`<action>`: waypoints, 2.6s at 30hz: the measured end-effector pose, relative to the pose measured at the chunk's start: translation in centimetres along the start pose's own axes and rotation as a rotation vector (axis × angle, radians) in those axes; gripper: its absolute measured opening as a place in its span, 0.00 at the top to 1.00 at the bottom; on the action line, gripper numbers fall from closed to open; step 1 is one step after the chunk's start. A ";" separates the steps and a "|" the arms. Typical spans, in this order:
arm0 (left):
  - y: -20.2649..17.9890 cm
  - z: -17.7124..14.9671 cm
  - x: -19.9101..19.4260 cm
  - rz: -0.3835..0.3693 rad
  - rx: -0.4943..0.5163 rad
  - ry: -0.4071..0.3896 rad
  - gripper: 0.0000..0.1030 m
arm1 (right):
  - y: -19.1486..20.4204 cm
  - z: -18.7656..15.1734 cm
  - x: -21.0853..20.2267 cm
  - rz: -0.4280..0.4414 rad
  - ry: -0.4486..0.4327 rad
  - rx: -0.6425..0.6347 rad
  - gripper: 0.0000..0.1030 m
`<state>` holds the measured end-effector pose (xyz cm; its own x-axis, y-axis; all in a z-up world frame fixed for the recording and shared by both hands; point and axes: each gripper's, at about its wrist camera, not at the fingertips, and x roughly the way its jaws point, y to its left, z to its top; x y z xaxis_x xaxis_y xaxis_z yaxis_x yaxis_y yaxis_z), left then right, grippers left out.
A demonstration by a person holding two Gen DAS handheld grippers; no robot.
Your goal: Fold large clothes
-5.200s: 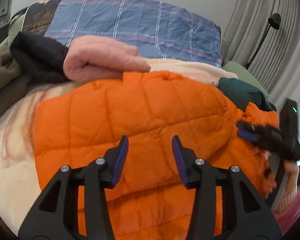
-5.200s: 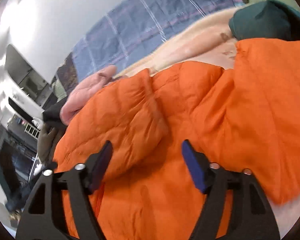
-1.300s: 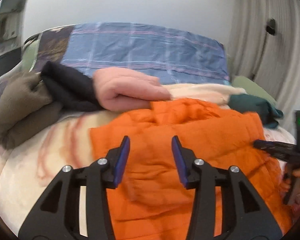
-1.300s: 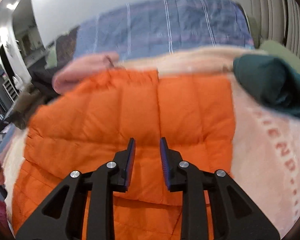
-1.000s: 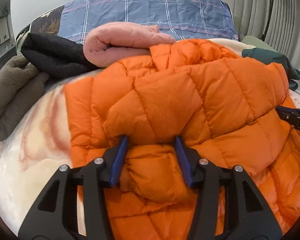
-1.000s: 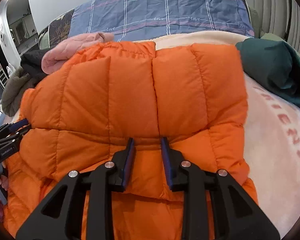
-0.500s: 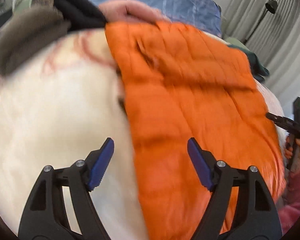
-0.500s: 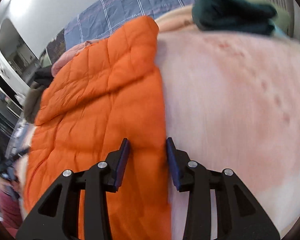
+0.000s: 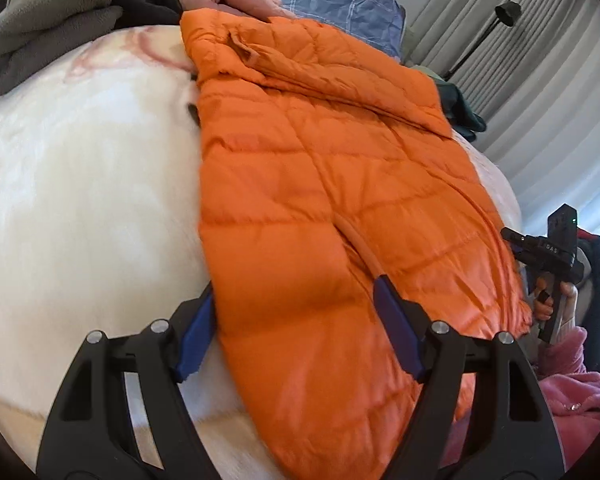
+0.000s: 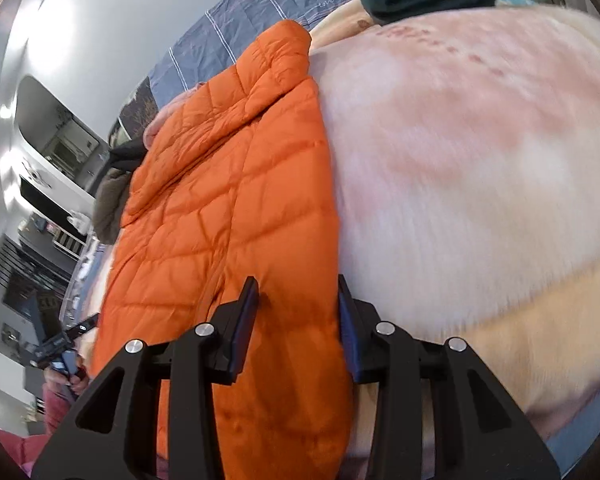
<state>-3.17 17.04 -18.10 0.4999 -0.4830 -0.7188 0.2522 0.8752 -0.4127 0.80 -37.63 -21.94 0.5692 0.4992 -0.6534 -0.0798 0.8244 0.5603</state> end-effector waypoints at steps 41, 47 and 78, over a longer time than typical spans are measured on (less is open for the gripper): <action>-7.7 8.9 -13.1 0.074 0.183 -0.387 0.83 | 10.2 7.7 -12.4 0.214 -0.473 -0.254 0.96; -3.2 16.1 -4.6 0.162 0.097 -0.296 0.71 | 9.4 14.3 -2.6 0.061 -0.378 -0.155 0.90; -8.3 12.7 1.4 0.172 0.427 -0.096 0.69 | 14.5 9.2 2.8 -0.200 -0.272 -0.763 0.47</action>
<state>5.96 9.40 -8.61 0.6334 -0.3435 -0.6934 0.4673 0.8840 -0.0112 8.78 -26.71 -10.94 0.8016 0.3228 -0.5032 -0.4330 0.8939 -0.1164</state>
